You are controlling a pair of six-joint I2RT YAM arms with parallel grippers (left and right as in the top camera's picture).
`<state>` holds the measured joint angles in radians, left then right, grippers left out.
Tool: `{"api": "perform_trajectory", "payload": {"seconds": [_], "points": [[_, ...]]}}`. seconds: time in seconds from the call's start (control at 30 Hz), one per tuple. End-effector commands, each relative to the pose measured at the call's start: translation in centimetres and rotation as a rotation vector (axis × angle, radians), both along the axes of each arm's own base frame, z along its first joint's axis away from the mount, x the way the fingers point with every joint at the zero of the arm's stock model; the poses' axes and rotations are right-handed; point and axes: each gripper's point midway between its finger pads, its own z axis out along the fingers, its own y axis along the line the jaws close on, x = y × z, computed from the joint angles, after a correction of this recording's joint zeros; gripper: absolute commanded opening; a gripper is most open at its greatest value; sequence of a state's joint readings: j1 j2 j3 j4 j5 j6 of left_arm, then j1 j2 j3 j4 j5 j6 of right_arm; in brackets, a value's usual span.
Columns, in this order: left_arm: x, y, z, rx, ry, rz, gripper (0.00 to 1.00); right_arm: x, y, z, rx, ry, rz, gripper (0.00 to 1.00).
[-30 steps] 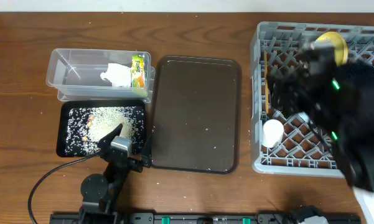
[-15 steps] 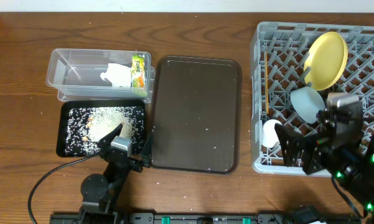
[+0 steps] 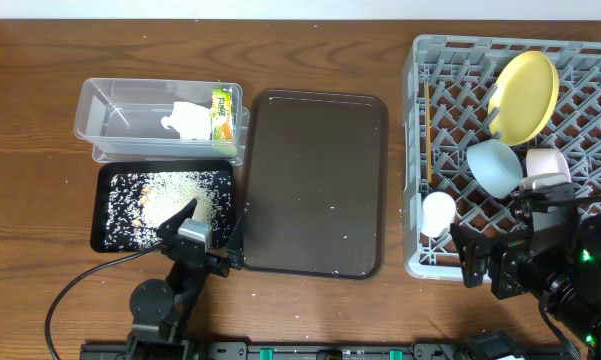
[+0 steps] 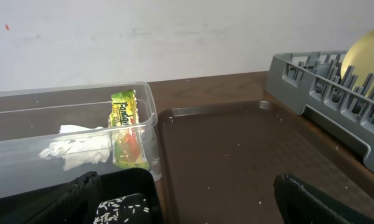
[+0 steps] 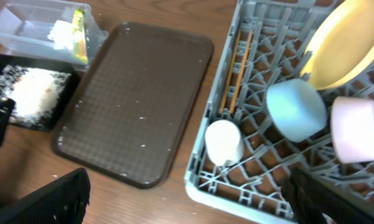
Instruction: Sort waste into correct bins and load items into the dishwasher rack
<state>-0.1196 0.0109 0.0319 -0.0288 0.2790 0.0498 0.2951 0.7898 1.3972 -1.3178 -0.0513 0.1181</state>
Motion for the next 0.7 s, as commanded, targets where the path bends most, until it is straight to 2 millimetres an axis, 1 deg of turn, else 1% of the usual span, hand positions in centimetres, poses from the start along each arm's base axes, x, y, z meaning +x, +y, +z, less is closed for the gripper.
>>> {"api": "perform_trajectory", "payload": {"seconds": [0.0, 0.1, 0.23, 0.3, 0.37, 0.43, 0.5, 0.57, 0.67], "points": [[0.0, -0.2, -1.5, 0.005, 0.035, -0.012, 0.91, 0.1, -0.4, 0.4, -0.072, -0.045, 0.039, 0.99], [0.0, -0.2, -1.5, 0.005, 0.034, -0.012, 0.91, 0.0, -0.4, 1.4, -0.08, -0.109, 0.055, 0.99], [0.0, -0.2, -1.5, 0.005, 0.034, -0.012, 0.91, -0.4, -0.5, 3.0, -0.09, -0.245, 0.081, 0.99], [0.0, -0.2, -1.5, 0.005, 0.034, -0.012, 0.91, -0.6, -0.6, 3.3, -0.102, -0.306, 0.094, 0.98], [0.0, -0.2, -1.5, 0.005, 0.034, -0.012, 0.91, -0.7, -0.9, 3.1, -0.106, -0.362, 0.085, 0.99], [0.0, -0.2, -1.5, 0.005, 0.035, -0.012, 0.91, -0.6, -1.2, 2.1, -0.098, -0.401, 0.061, 0.99], [0.0, -0.2, -1.5, 0.005, 0.034, -0.012, 0.91, -0.5, -1.3, 0.6, -0.086, -0.423, 0.05, 0.99], [0.0, -0.2, -1.5, 0.005, 0.034, -0.012, 0.91, -0.3, -1.2, -1.5, -0.081, -0.431, 0.049, 0.99], [0.0, -0.2, -1.5, 0.005, 0.034, -0.012, 0.91, 0.2, -1.2, -5.5, -0.076, -0.431, 0.044, 0.99]]}}
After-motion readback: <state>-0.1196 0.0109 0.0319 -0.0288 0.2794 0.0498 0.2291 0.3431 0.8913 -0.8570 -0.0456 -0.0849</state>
